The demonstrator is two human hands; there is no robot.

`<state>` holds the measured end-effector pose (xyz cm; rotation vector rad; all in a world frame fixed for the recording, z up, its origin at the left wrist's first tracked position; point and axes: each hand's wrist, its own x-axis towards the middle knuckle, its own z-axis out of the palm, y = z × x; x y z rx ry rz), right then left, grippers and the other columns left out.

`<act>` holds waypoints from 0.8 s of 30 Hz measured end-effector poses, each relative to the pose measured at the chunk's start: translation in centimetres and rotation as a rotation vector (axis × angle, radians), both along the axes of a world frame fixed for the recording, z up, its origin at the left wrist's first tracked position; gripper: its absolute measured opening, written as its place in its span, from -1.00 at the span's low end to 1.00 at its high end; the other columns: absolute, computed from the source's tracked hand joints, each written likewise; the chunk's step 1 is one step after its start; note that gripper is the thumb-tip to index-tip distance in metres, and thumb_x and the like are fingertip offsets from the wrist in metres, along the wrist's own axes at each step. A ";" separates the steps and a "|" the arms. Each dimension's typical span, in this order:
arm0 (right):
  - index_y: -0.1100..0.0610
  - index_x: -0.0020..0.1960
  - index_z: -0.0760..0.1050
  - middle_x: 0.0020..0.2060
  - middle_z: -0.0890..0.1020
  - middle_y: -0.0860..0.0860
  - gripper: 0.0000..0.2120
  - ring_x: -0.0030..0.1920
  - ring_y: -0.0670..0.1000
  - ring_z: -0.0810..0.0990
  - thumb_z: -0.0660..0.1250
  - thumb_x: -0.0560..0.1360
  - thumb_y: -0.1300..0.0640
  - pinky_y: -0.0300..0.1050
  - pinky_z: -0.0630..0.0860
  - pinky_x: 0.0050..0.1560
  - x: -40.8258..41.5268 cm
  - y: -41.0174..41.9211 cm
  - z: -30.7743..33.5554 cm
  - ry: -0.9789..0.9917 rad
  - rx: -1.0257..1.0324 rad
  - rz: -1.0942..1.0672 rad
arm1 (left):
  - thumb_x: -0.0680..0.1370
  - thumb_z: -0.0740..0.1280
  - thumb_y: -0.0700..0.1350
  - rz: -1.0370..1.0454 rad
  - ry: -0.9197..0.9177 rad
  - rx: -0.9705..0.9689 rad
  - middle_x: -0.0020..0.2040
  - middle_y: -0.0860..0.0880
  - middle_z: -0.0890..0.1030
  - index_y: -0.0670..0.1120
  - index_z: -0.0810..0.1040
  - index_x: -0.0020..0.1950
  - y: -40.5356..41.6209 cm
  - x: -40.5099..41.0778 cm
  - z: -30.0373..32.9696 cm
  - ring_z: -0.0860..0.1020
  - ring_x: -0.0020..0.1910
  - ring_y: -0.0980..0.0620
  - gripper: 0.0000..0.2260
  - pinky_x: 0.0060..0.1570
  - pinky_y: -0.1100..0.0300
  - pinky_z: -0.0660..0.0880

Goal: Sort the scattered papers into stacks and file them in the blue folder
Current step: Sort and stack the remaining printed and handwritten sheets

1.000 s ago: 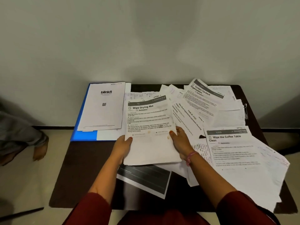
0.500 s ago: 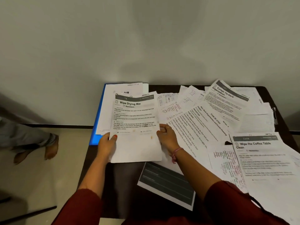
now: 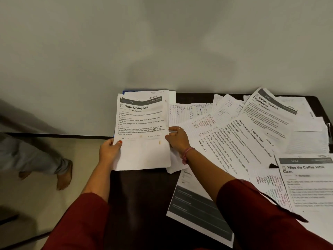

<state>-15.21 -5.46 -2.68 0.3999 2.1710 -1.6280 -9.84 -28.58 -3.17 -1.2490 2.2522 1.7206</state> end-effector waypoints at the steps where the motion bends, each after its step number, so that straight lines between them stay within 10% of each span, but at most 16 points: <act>1: 0.21 0.21 0.42 -0.16 0.54 -0.05 -0.69 -0.11 -0.02 0.53 0.33 0.48 0.31 -0.07 0.52 0.11 -0.2 -0.2 -0.1 -0.006 0.006 0.000 | 0.58 0.30 -0.21 -0.012 -0.021 -0.032 0.11 -0.08 0.59 -0.21 0.54 0.17 -0.1 -0.2 0.0 0.57 0.09 -0.11 -0.81 0.20 0.04 0.47; 19: 0.24 0.28 0.39 -0.20 0.57 -0.02 -0.63 0.01 0.06 0.55 0.31 0.48 0.30 -0.16 0.45 0.15 -1.5 -1.0 -1.2 -0.031 0.091 0.028 | 0.56 0.35 -0.15 -0.038 -0.060 -0.212 0.19 -0.20 0.57 -0.25 0.50 0.21 -0.3 -1.7 -1.4 0.53 0.16 -0.16 -0.73 0.11 0.06 0.44; 24: 0.25 0.31 0.37 0.12 0.58 0.13 -0.58 0.20 0.09 0.51 0.33 0.48 0.23 -0.08 0.41 0.28 -1.2 -0.2 -0.7 -0.058 0.101 0.087 | 0.52 0.40 -0.14 -0.017 -0.063 -0.262 0.19 -0.19 0.57 -0.24 0.49 0.24 0.1 -1.4 -1.1 0.55 0.14 -0.17 -0.66 0.14 -0.01 0.48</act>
